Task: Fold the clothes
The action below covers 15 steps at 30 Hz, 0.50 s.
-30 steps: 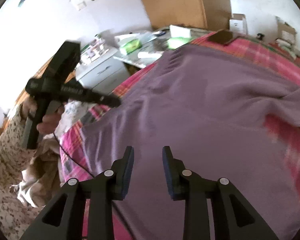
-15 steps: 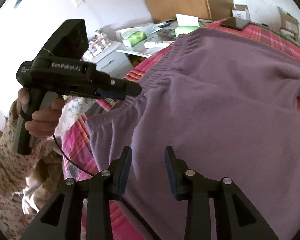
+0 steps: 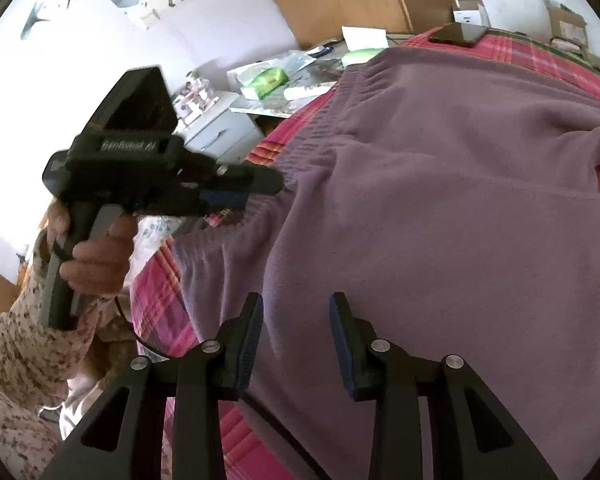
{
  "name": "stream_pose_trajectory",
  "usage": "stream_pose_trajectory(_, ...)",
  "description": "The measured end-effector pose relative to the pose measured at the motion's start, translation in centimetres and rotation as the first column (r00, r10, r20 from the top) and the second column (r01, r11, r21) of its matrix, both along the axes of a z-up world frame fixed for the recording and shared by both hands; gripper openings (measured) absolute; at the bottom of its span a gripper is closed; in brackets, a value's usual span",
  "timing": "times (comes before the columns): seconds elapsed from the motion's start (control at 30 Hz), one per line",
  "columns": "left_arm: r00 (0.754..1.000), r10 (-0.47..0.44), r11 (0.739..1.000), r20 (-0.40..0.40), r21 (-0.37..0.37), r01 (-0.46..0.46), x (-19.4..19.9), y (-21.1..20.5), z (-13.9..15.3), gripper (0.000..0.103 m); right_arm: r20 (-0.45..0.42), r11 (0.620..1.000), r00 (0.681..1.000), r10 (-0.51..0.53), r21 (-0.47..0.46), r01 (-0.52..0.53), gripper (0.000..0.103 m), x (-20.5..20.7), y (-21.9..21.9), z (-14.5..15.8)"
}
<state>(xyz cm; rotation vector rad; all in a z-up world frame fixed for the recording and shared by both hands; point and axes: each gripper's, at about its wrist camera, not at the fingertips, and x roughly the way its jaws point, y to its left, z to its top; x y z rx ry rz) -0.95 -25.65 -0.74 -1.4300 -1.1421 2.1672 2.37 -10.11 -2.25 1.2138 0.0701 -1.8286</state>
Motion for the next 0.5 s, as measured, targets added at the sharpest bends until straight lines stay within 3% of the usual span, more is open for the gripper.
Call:
stream_pose_trajectory(0.1, 1.0, -0.004, 0.999, -0.009, 0.051, 0.004, -0.6, 0.2, -0.2, 0.025, 0.004, 1.0, 1.0, -0.004, -0.006, 0.004, 0.036, 0.1, 0.0, 0.0)
stream_pose_trajectory(0.2, 1.0, 0.015, 0.998, 0.0, 0.065, -0.015, -0.7, 0.2, -0.7, 0.005, 0.012, 1.0, 1.0, -0.006, -0.013, 0.007, 0.036, 0.2, -0.2, -0.2)
stream_pose_trajectory(0.5, 0.992, 0.127, 0.992, -0.013, 0.02, -0.127, 1.7, -2.2, 0.3, 0.004, 0.018, 1.0, 1.0, -0.004, -0.03, 0.005, 0.036, 0.5, -0.9, 0.0)
